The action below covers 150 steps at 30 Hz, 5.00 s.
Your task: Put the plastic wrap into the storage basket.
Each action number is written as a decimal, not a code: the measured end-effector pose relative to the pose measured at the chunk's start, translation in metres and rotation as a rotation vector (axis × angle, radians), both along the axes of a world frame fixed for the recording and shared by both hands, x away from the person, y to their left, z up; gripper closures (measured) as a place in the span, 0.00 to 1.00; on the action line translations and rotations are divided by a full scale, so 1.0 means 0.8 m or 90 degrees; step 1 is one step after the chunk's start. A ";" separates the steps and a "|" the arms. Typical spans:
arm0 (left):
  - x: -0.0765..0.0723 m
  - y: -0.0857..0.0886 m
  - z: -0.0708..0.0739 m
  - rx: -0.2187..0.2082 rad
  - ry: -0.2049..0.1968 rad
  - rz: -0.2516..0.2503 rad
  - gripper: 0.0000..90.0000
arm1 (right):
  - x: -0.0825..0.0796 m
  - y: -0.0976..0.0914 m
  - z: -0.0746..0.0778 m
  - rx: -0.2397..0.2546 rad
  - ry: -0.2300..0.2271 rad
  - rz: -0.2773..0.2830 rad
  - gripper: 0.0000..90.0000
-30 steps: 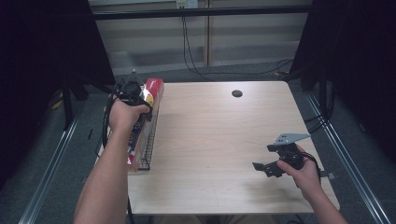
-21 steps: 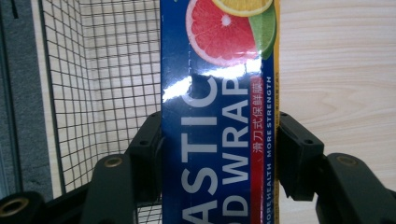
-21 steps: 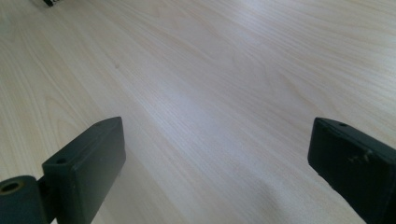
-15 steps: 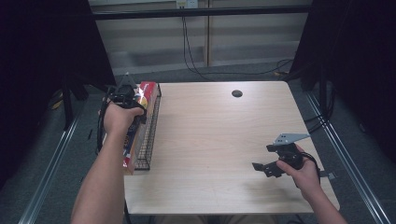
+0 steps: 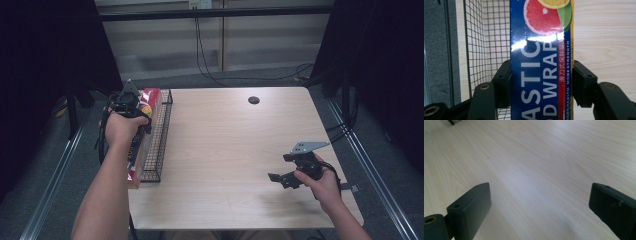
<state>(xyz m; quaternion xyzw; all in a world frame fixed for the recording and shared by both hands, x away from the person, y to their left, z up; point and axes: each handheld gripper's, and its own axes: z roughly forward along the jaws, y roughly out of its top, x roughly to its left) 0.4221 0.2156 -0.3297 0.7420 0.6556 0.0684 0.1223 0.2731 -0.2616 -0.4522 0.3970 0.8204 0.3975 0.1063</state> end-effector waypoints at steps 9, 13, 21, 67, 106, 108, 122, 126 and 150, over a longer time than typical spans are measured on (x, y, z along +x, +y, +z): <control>-0.002 0.008 -0.006 -0.007 0.003 0.011 0.48 | 0.001 0.004 -0.001 0.000 0.001 0.004 0.04; -0.003 0.013 -0.007 -0.005 0.003 0.011 0.48 | 0.001 0.004 -0.001 -0.001 0.001 0.002 0.04; -0.005 0.018 -0.015 -0.005 0.004 0.022 0.48 | 0.000 0.005 0.000 -0.002 0.001 0.004 0.04; 0.001 0.025 -0.061 -0.009 0.045 0.049 0.48 | 0.000 0.005 -0.001 -0.005 -0.001 0.007 0.04; 0.004 0.031 -0.078 -0.023 0.055 0.067 0.45 | 0.000 0.004 -0.001 -0.003 -0.002 0.008 0.04; 0.003 0.030 -0.078 -0.025 0.049 0.077 0.45 | 0.000 0.005 -0.001 -0.003 -0.002 0.009 0.04; -0.001 0.037 -0.072 -0.048 0.032 0.065 0.39 | 0.000 0.005 0.000 -0.002 -0.002 0.007 0.04; -0.003 0.039 -0.067 -0.060 0.019 0.059 0.31 | -0.001 0.005 0.000 -0.003 -0.002 0.007 0.04; -0.015 0.034 -0.030 -0.105 -0.053 -0.033 0.18 | -0.002 0.004 0.002 -0.002 -0.005 0.003 0.04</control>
